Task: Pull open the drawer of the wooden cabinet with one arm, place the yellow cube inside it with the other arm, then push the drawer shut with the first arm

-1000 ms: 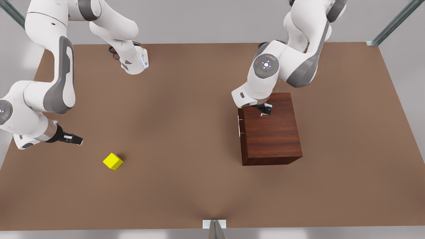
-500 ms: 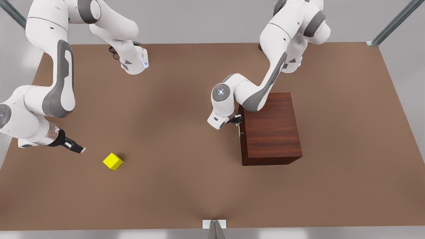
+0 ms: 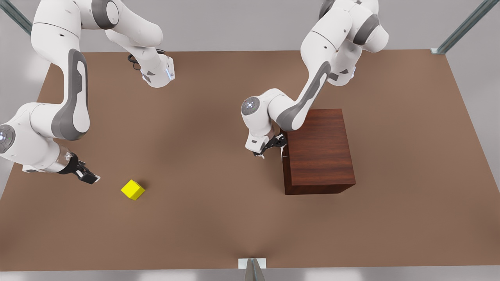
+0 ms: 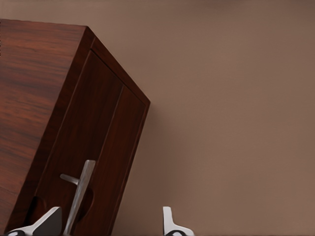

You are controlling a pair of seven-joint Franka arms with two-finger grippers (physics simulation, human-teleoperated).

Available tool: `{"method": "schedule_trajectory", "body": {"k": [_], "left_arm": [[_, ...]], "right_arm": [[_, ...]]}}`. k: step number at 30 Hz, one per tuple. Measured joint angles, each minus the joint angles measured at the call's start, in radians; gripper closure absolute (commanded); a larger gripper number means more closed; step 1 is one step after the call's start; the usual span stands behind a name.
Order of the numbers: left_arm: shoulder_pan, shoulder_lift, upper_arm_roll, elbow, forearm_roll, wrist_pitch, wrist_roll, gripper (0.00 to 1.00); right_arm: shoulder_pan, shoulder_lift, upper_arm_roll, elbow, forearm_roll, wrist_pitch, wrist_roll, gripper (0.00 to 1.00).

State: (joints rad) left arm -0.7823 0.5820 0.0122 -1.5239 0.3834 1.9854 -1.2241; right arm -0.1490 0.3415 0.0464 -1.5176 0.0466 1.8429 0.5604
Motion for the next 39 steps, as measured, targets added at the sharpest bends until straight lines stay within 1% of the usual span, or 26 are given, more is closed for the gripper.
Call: {"method": "schedule_trajectory", "body": {"k": [15, 21, 30, 39], "left_arm": [[-0.003, 0.054, -0.001, 0.020, 0.059, -0.006, -0.100, 0.00], [-0.011, 0.092, -0.010, 0.090, 0.051, 0.004, -0.123, 0.00], [-0.037, 0.105, -0.034, 0.123, 0.050, 0.005, -0.130, 0.00], [-0.059, 0.152, -0.041, 0.199, 0.051, 0.012, -0.131, 0.00]], "right_arm": [[0.000, 0.006, 0.001, 0.000, -0.004, 0.000, 0.061, 0.00], [0.000, 0.012, 0.001, 0.000, -0.004, 0.000, 0.074, 0.00], [0.003, 0.023, 0.004, 0.000, -0.004, 0.001, 0.087, 0.00], [0.025, 0.062, 0.008, 0.006, -0.006, 0.015, 0.095, 0.00]]}}
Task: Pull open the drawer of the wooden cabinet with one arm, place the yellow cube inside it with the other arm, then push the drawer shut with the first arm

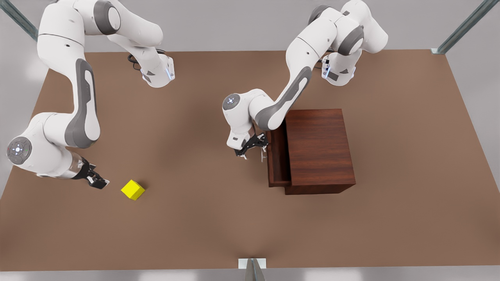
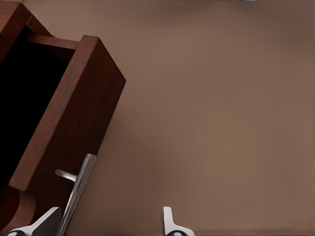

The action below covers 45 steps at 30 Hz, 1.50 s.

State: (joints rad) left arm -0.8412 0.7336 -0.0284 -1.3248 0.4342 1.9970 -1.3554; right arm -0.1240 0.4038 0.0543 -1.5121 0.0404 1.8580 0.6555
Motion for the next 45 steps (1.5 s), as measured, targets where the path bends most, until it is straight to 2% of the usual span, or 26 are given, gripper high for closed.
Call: {"method": "schedule_trajectory", "body": {"k": [7, 10, 12, 14, 16, 17, 18, 20, 24, 26, 30, 34, 40, 45], "left_arm": [[-0.006, 0.037, -0.033, 0.094, -0.010, -0.008, -0.002, 0.00], [-0.006, 0.002, -0.106, 0.231, -0.055, -0.134, 0.000, 0.00], [0.025, -0.069, -0.124, 0.259, -0.094, -0.257, 0.021, 0.00], [0.184, -0.166, -0.131, 0.249, -0.162, -0.370, 0.074, 0.00], [0.518, -0.267, -0.131, 0.226, -0.306, -0.465, 0.172, 0.00], [0.673, -0.329, -0.127, 0.167, -0.369, -0.492, 0.226, 0.00], [0.772, -0.438, -0.120, 0.018, -0.413, -0.487, 0.278, 0.00], [0.841, -0.566, -0.071, -0.154, -0.462, -0.467, 0.376, 0.00], [0.845, -0.529, -0.048, -0.070, -0.476, -0.447, 0.549, 0.00], [0.828, -0.547, -0.048, -0.094, -0.454, -0.454, 0.626, 0.00], [0.825, -0.535, -0.049, -0.115, -0.438, -0.440, 0.756, 0.00], [0.818, -0.517, -0.050, -0.104, -0.429, -0.415, 0.858, 0.00], [0.813, -0.509, -0.049, -0.094, -0.420, -0.396, 0.975, 0.00], [0.818, -0.503, -0.048, -0.088, -0.418, -0.390, 1.046, 0.00]], "right_arm": [[0.003, 0.011, -0.001, 0.002, -0.017, 0.011, 0.003, 0.00], [0.003, 0.016, -0.001, 0.002, -0.020, 0.013, 0.004, 0.00], [0.003, 0.020, -0.001, 0.002, -0.021, 0.014, 0.005, 0.00], [0.005, 0.057, 0.000, 0.002, -0.022, 0.030, 0.005, 0.00], [0.022, 0.100, 0.000, 0.002, -0.039, 0.050, 0.004, 0.00], [0.029, 0.119, 0.000, 0.002, -0.050, 0.061, 0.004, 0.00], [0.034, 0.136, 0.000, 0.002, -0.058, 0.073, 0.004, 0.00], [0.035, 0.170, -0.001, 0.002, -0.068, 0.098, 0.003, 0.00], [0.015, 0.227, -0.002, -0.001, -0.076, 0.165, 0.003, 0.00], [0.009, 0.248, 0.006, -0.010, -0.077, 0.203, 0.002, 0.00], [-0.052, 0.262, 0.092, -0.072, -0.088, 0.275, 0.000, 0.00], [-0.088, 0.286, 0.136, -0.084, -0.117, 0.319, -0.002, 0.00], [-0.138, 0.336, 0.191, -0.089, -0.191, 0.358, -0.001, 0.00], [-0.141, 0.362, 0.201, -0.106, -0.226, 0.381, 0.002, 0.00]]}}
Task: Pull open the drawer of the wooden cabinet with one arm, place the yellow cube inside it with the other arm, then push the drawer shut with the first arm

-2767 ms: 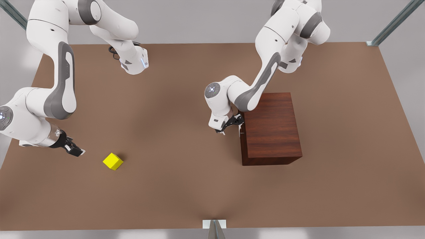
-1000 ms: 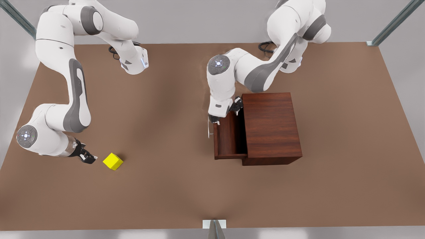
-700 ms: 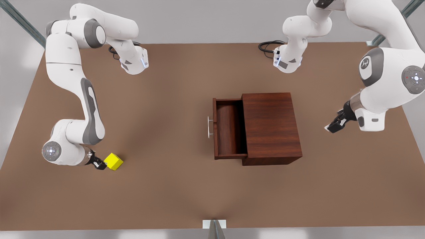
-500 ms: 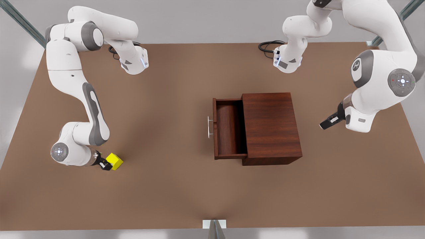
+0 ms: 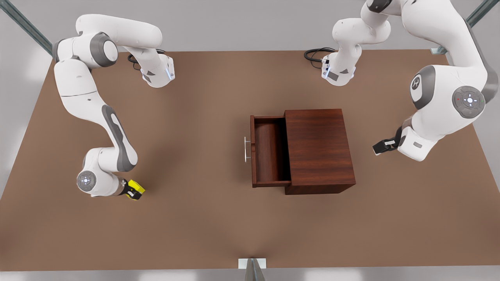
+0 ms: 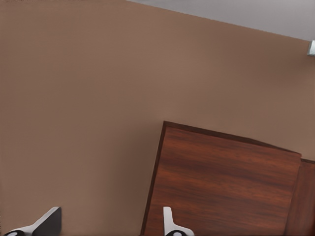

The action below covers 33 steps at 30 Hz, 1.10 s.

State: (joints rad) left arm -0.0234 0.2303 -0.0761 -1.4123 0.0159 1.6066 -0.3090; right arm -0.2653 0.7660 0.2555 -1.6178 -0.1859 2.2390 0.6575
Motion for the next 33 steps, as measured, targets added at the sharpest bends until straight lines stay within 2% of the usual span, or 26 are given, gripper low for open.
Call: {"method": "schedule_trajectory", "body": {"k": [2, 3, 6, 10, 16, 22, 27, 33], "left_arm": [[0.001, 0.001, 0.001, 0.000, 0.000, 0.001, 0.024, 0.00], [0.001, 0.001, 0.001, 0.000, 0.000, 0.002, 0.034, 0.00], [0.000, 0.002, 0.000, 0.001, 0.001, 0.003, 0.063, 0.00], [0.003, 0.002, 0.001, 0.000, 0.001, 0.010, 0.095, 0.00], [0.001, 0.002, 0.001, 0.000, 0.007, 0.017, 0.132, 0.00], [0.007, 0.004, 0.003, 0.000, 0.008, 0.020, 0.158, 0.00], [0.010, 0.014, 0.003, 0.001, 0.009, 0.022, 0.174, 0.00], [0.017, 0.038, 0.001, 0.003, 0.017, 0.048, 0.189, 0.00]], "right_arm": [[0.000, 0.004, 0.000, -0.001, -0.007, 0.006, 0.002, 0.03], [0.000, 0.004, 0.000, -0.003, -0.010, 0.008, 0.003, 0.17], [-0.012, 0.002, 0.014, -0.008, -0.012, 0.011, 0.006, 0.33], [-0.043, -0.026, 0.045, -0.010, -0.011, 0.004, 0.007, 0.33], [-0.032, -0.172, 0.079, 0.008, 0.027, -0.100, 0.013, 0.35], [-0.020, -0.194, 0.253, 0.165, 0.046, -0.294, 0.076, 0.35], [0.010, -0.193, 0.497, 0.248, 0.021, -0.430, 0.212, 0.34], [0.207, -0.186, 0.535, 0.300, -0.007, -0.498, 0.422, 0.36]]}}
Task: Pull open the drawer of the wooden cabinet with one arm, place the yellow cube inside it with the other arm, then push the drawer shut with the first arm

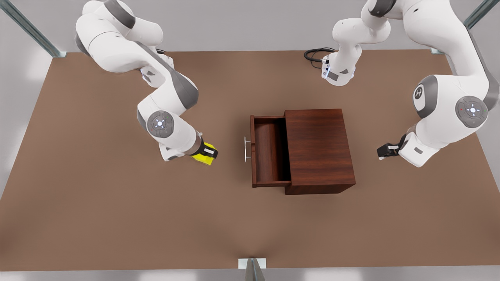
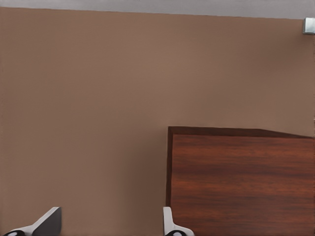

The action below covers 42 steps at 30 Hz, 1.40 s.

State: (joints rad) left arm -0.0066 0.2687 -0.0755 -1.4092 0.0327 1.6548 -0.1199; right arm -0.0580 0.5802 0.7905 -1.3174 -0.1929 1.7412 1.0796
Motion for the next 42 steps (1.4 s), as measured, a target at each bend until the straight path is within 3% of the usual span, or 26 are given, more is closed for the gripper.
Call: {"method": "schedule_trajectory", "body": {"k": [5, 12, 20, 24, 25, 26, 31, 33, 38, 42], "left_arm": [[-0.025, 0.000, -0.002, 0.000, 0.004, 0.006, 0.008, 0.00], [-0.057, -0.115, -0.014, -0.060, -0.002, -0.130, 0.019, 0.00], [-0.041, -0.073, -0.012, -0.030, 0.003, -0.166, 0.028, 0.00], [-0.041, -0.071, -0.012, -0.029, 0.003, -0.171, 0.032, 0.00], [-0.041, -0.071, -0.012, -0.029, 0.004, -0.172, 0.032, 0.00], [-0.041, -0.071, -0.012, -0.029, 0.004, -0.173, 0.033, 0.00], [-0.041, -0.071, -0.012, -0.029, 0.005, -0.174, 0.036, 0.00], [-0.041, -0.071, -0.012, -0.029, 0.005, -0.175, 0.037, 0.00], [-0.079, -0.021, -0.016, 0.073, 0.003, -0.177, 0.025, 0.00], [-0.367, 0.137, -0.017, 0.252, 0.037, -0.177, -0.068, 0.00]], "right_arm": [[0.150, 0.060, -0.005, 0.049, -0.007, -0.013, 0.158, 0.33], [0.378, 0.130, -0.135, 0.112, -0.014, 0.060, 0.351, 0.33], [0.474, 0.172, -0.239, 0.167, -0.015, 0.165, 0.535, 0.32], [0.494, 0.182, -0.252, 0.181, -0.014, 0.228, 0.616, 0.29], [0.501, 0.185, -0.255, 0.188, -0.014, 0.239, 0.634, 0.21], [0.505, 0.189, -0.257, 0.193, -0.014, 0.249, 0.652, 0.00], [0.508, 0.192, -0.278, 0.207, -0.014, 0.273, 0.732, 0.00], [0.416, 0.149, -0.299, 0.209, -0.014, 0.227, 0.745, 0.00], [-0.056, 0.078, -0.315, 0.209, -0.015, 0.079, 0.661, 0.00], [-0.312, 0.075, -0.316, 0.187, -0.015, 0.012, 0.442, 0.00]]}}
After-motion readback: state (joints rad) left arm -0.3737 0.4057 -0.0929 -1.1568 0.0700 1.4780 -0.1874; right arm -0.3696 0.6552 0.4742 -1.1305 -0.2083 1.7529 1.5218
